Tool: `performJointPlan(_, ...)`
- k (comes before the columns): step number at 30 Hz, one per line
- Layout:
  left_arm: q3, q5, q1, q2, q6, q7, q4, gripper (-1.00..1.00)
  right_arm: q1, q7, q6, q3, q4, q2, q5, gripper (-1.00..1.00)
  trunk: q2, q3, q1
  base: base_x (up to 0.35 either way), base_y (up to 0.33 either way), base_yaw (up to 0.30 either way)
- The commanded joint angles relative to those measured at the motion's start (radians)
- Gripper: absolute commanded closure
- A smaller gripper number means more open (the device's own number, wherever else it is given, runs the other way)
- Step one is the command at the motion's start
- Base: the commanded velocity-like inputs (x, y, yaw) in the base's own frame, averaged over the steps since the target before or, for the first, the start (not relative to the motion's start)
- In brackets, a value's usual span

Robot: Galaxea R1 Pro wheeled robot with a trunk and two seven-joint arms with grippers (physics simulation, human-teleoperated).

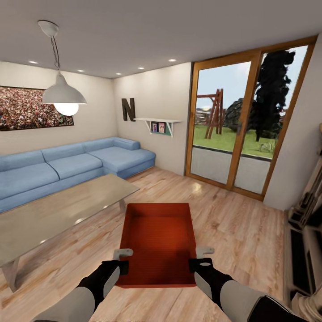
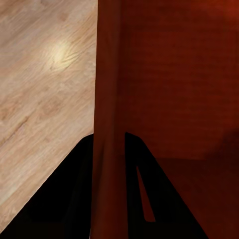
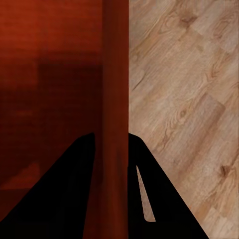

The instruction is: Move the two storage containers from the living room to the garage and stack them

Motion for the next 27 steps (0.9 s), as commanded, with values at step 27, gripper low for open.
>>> performJointPlan(27,0.021,0.003,-0.001,0.001,0.006,0.009,0.0,1.0,-0.001,-0.002,-0.011,-0.017,-0.003,-0.007,0.019,1.0,-0.002,-0.002,0.0,0.0,0.0,0.271)
